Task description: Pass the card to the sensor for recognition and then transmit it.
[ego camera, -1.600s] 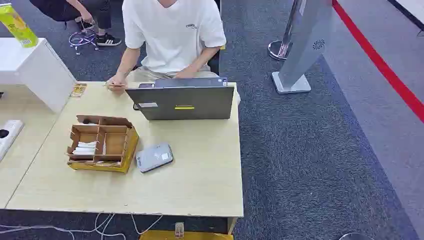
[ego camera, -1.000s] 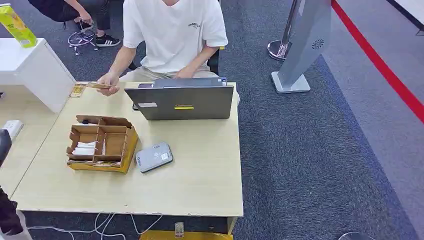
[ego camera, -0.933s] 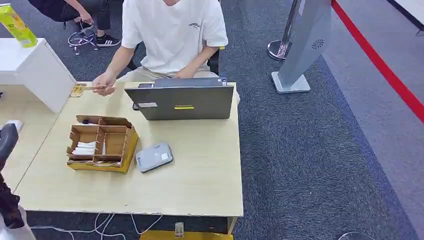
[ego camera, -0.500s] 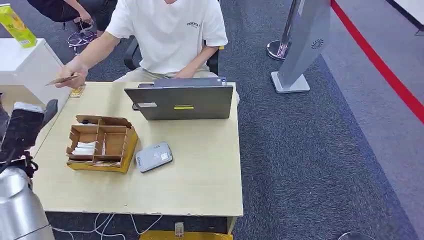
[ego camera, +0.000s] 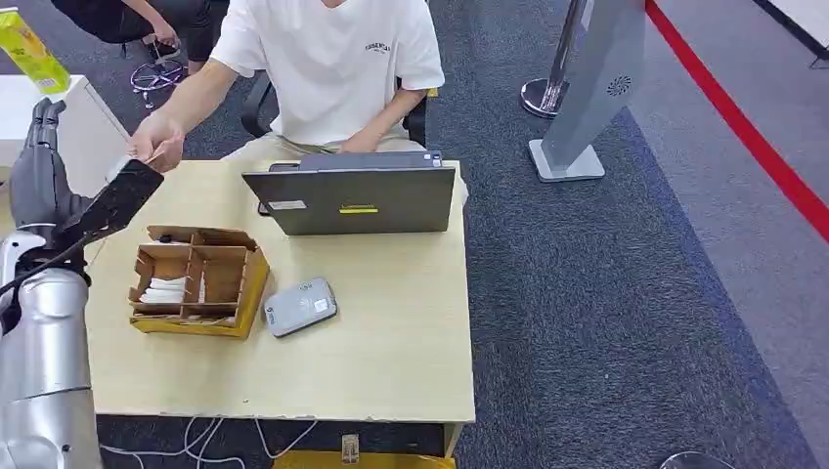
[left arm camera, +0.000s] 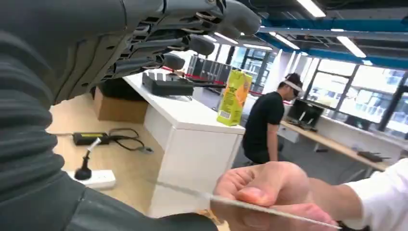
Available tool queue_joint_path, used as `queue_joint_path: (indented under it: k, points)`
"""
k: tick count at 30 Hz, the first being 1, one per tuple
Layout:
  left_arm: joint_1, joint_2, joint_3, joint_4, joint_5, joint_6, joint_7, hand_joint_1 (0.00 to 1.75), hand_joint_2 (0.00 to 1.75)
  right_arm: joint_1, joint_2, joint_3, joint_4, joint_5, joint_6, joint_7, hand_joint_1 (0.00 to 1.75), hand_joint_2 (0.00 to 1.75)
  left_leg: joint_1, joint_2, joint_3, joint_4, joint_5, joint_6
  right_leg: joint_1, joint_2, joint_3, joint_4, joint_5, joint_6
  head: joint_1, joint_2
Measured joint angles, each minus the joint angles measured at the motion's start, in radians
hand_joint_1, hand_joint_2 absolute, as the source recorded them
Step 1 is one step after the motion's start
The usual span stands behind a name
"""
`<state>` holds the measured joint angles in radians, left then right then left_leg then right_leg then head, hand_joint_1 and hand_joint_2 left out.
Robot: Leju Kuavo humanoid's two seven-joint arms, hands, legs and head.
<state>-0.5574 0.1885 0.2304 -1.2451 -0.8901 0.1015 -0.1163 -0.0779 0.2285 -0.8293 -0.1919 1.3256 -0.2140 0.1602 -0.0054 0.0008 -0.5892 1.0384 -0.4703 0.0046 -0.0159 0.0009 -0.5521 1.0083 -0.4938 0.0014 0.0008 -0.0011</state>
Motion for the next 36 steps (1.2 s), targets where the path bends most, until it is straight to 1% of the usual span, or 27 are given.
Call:
queue_joint_path:
  k: [2,3,12,17,24,28,31,34,36]
  points:
    - [-0.028,0.017,-0.019,0.051,-0.046,0.014,0.027,0.00,1.75,0.000,-0.003,0.000,0.000,0.000,0.006,0.000,0.00,0.00,0.000,0.000,0.000,0.000,0.000,0.000,0.000,0.000,0.000,0.000,0.000,0.000,0.000,0.000]
    - [-0.040,0.026,-0.028,0.073,-0.065,0.019,0.037,1.75,1.75,-0.001,-0.004,0.000,0.000,0.001,0.010,0.000,0.00,0.00,0.000,0.000,0.000,0.000,0.000,0.000,0.000,0.000,0.000,0.000,0.000,0.000,0.000,0.000]
    - [-0.149,0.097,-0.128,0.291,-0.265,0.071,0.150,1.75,1.75,-0.003,-0.013,0.000,0.000,0.021,0.035,-0.002,0.00,0.00,0.000,0.000,0.000,0.000,0.000,0.000,0.000,0.000,0.000,0.001,0.000,0.000,0.000,0.000]
    - [-0.208,0.130,-0.181,0.401,-0.368,0.098,0.203,1.75,1.75,-0.003,-0.019,0.000,0.000,0.036,0.051,-0.003,0.00,0.00,0.000,0.000,0.000,0.000,0.000,0.000,0.000,0.001,0.000,0.001,0.000,0.000,0.000,0.000]
    - [-0.284,0.151,-0.255,0.530,-0.526,0.128,0.273,1.75,1.75,-0.004,-0.025,0.000,0.000,0.054,0.071,-0.006,0.00,0.00,0.000,0.000,-0.001,0.000,0.000,0.000,0.000,0.001,0.000,0.001,0.000,0.000,0.000,0.000]
    - [-0.308,0.151,-0.282,0.566,-0.556,0.137,0.281,1.75,1.75,-0.005,-0.027,0.000,0.000,0.054,0.075,-0.006,0.00,0.00,0.000,0.000,-0.001,0.001,0.000,0.000,0.000,0.001,0.000,0.001,0.000,0.000,0.000,0.000]
    - [-0.318,0.149,-0.305,0.588,-0.569,0.127,0.284,1.75,1.75,-0.005,-0.027,0.000,0.000,0.054,0.077,-0.006,0.00,0.00,0.000,0.000,-0.001,0.001,0.000,0.000,0.000,0.001,-0.001,0.001,0.000,0.000,0.000,0.000]
    - [-0.317,0.143,-0.321,0.597,-0.559,0.169,0.255,1.75,1.75,-0.005,-0.028,0.000,0.000,0.058,0.077,-0.006,0.00,0.00,0.000,0.000,-0.001,0.001,0.000,0.000,0.000,0.001,-0.001,0.001,0.000,0.000,0.001,0.000]
    - [-0.308,0.131,-0.327,0.593,-0.533,0.212,0.218,1.75,1.75,-0.006,-0.028,0.000,0.000,0.058,0.064,-0.006,0.00,0.00,0.000,0.000,-0.001,0.001,0.000,0.000,0.000,0.000,0.000,0.001,0.000,0.000,0.001,0.000]
